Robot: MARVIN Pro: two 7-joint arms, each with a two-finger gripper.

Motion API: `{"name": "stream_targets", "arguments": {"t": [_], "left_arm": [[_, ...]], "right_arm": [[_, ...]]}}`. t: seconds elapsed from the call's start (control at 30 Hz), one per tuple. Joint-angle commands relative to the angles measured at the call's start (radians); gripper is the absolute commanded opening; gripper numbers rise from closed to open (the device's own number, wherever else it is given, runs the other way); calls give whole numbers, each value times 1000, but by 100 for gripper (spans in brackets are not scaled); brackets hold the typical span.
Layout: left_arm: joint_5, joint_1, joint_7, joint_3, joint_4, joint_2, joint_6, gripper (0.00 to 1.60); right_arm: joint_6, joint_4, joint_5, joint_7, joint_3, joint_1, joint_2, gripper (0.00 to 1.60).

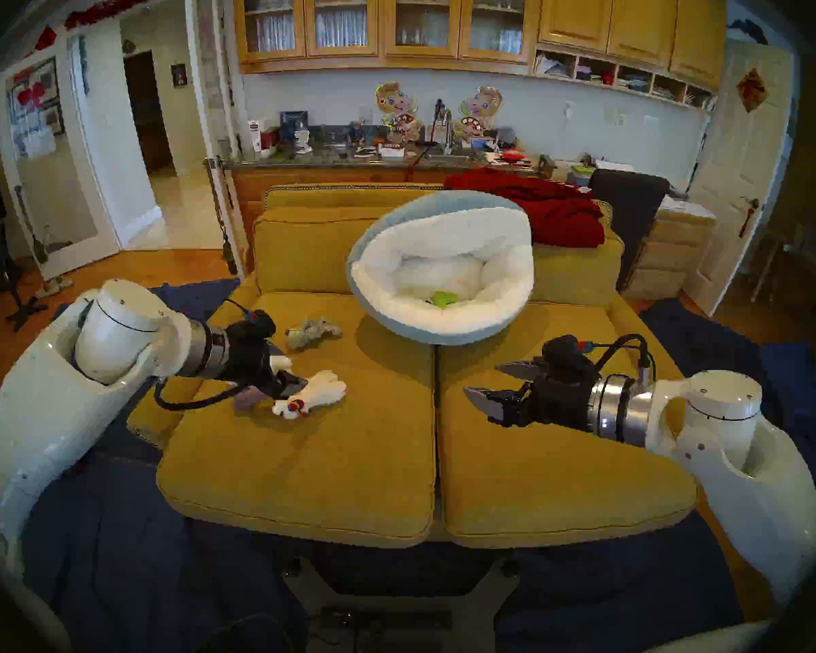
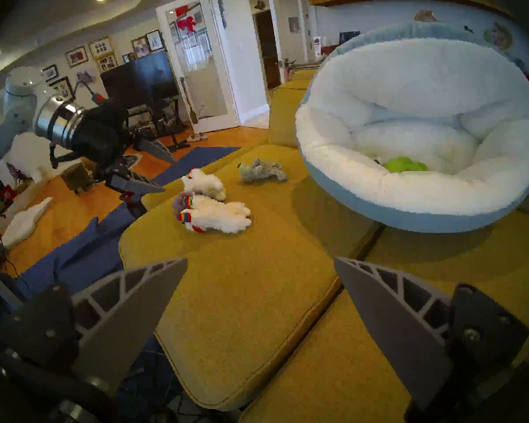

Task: Put toys into dog bed

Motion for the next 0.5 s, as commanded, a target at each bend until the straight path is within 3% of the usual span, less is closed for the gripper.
{"name": "stream_targets", "arguments": {"t": [0.0,0.13,0.47], "left_arm": [[60,-107,8,59,27,-34,-29,160],[93,-153,9,107,69,-68,-31,160],[132,-219,6,123,139,-136,-31,160]], "right_arm": [[-8,-16,0,-3,11,16,-2,160],[-8,-16,0,-3,11,16,-2,160],[-8,-16,0,-2,11,16,-2,160]]}}
